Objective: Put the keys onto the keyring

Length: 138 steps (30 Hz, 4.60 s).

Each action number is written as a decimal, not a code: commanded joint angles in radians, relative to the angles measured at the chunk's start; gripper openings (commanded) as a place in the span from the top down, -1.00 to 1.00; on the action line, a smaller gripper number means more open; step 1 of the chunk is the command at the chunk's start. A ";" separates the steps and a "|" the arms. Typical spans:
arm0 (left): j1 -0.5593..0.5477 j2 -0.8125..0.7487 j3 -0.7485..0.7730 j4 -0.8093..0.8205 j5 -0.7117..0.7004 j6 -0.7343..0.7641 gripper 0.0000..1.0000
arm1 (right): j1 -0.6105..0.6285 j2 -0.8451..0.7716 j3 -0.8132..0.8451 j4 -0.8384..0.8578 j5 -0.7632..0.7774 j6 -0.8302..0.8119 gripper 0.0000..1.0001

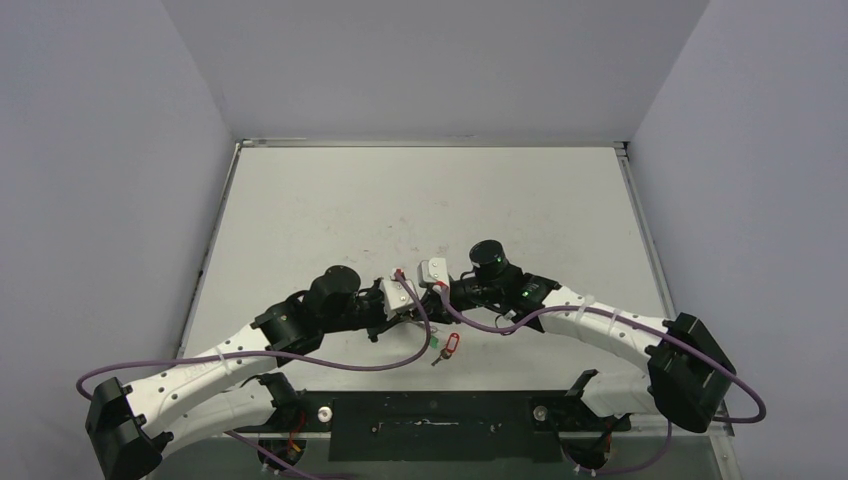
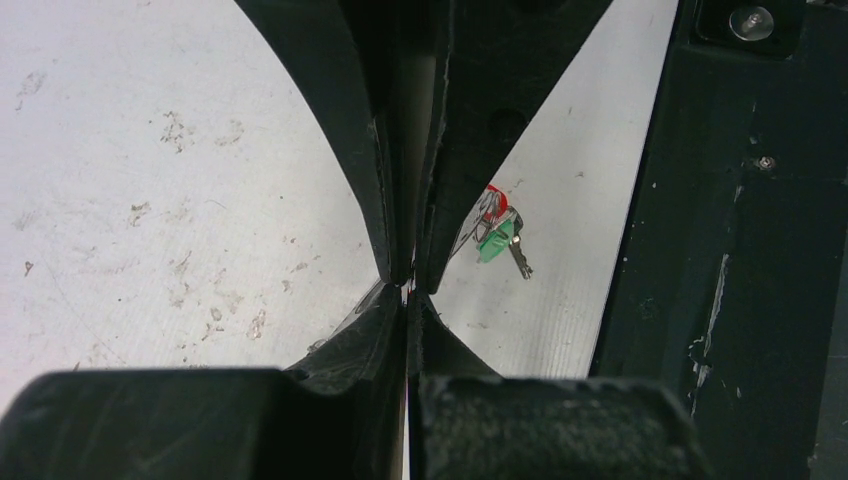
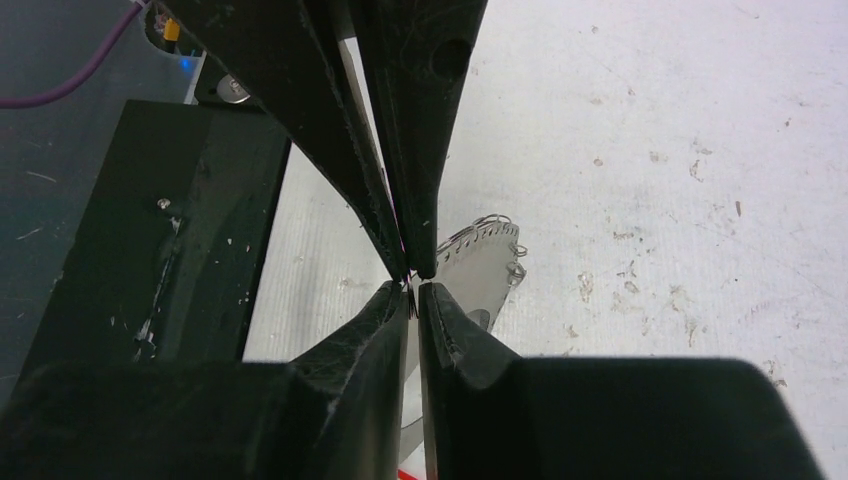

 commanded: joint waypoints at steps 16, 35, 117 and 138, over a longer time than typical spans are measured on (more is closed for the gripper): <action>-0.006 -0.204 -0.100 0.182 -0.117 -0.056 0.26 | -0.049 -0.075 -0.106 0.322 -0.002 0.190 1.00; -0.006 -0.293 -0.458 0.821 -0.043 -0.097 0.38 | -0.033 -0.105 -0.185 0.598 -0.003 0.386 1.00; -0.006 -0.227 -0.147 0.161 -0.086 -0.046 0.67 | 0.018 -0.056 -0.024 0.236 0.046 0.159 1.00; -0.006 -0.406 -0.408 0.649 -0.116 -0.170 0.40 | 0.015 -0.070 -0.194 0.861 0.074 0.565 1.00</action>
